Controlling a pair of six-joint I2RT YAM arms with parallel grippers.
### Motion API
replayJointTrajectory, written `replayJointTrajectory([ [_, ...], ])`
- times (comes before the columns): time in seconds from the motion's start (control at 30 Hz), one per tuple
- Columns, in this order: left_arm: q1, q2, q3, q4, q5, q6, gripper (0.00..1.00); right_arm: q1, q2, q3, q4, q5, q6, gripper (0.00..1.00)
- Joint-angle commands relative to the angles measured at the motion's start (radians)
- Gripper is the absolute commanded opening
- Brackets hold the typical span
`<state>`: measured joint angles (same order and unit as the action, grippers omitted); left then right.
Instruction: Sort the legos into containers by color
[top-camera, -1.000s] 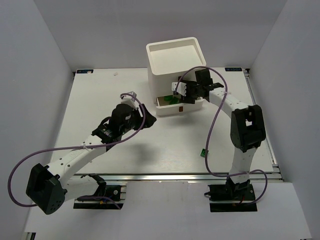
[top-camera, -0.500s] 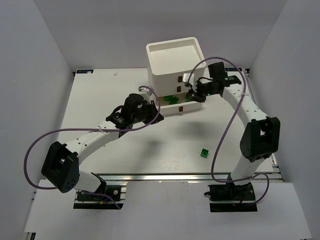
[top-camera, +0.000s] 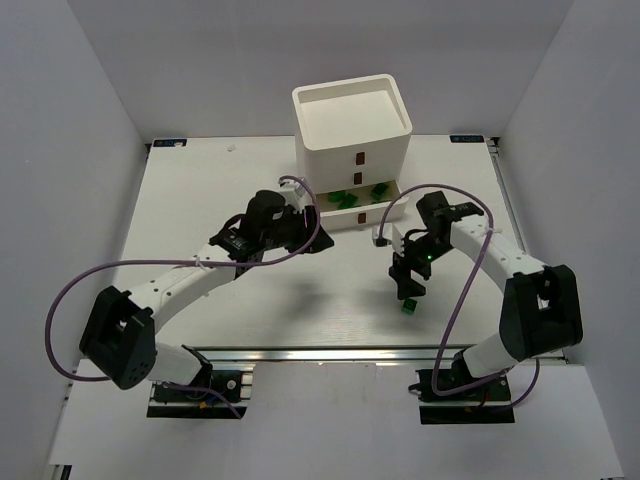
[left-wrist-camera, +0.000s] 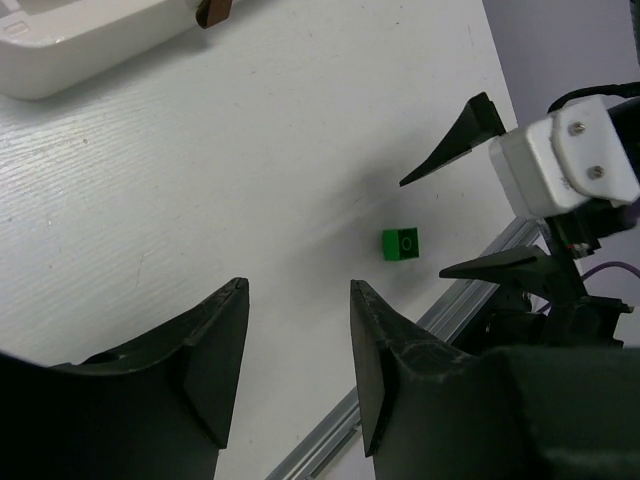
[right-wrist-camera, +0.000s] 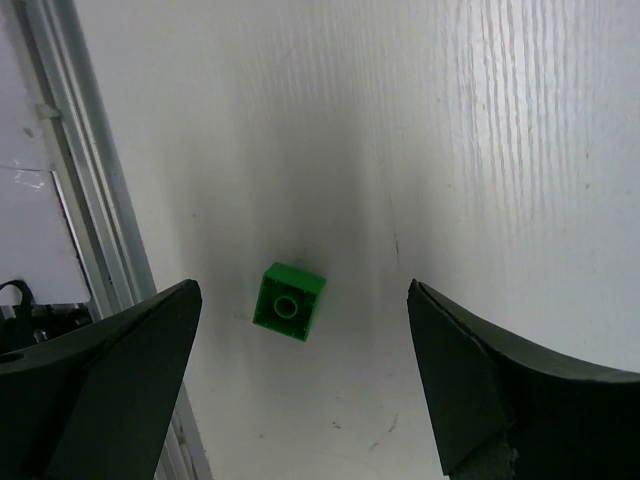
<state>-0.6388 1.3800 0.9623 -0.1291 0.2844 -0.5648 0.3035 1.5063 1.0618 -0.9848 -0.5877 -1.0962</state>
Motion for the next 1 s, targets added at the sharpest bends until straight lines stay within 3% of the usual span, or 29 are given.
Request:
replayJointTrajectory([
  [0.0,0.002,-0.074,-0.031,-0.017,-0.019,0.006,0.55,0.026,-0.044,-0.051,0.121,0.141,0.168,0.89],
  [0.27,0.002,-0.111,-0.051,-0.049,-0.034,0.006,0.56,0.126,-0.037,-0.169,0.236,0.357,0.378,0.84],
  [0.47,0.002,-0.128,-0.062,-0.06,-0.047,0.006,0.57,0.189,-0.073,-0.252,0.294,0.471,0.404,0.79],
  [0.67,0.002,-0.154,-0.089,-0.056,-0.063,-0.004,0.57,0.227,-0.087,-0.328,0.336,0.554,0.409,0.65],
  [0.77,0.002,-0.167,-0.094,-0.067,-0.079,-0.004,0.56,0.24,-0.095,-0.312,0.333,0.542,0.404,0.46],
  [0.8,0.002,-0.167,-0.093,-0.069,-0.08,-0.004,0.57,0.238,-0.1,-0.298,0.33,0.533,0.386,0.3],
  [0.9,0.002,-0.176,-0.089,-0.078,-0.096,-0.001,0.56,0.232,-0.118,-0.209,0.327,0.461,0.36,0.0],
  [0.97,0.002,-0.179,-0.083,-0.087,-0.114,0.0,0.57,0.233,-0.106,-0.107,0.354,0.416,0.335,0.0],
])
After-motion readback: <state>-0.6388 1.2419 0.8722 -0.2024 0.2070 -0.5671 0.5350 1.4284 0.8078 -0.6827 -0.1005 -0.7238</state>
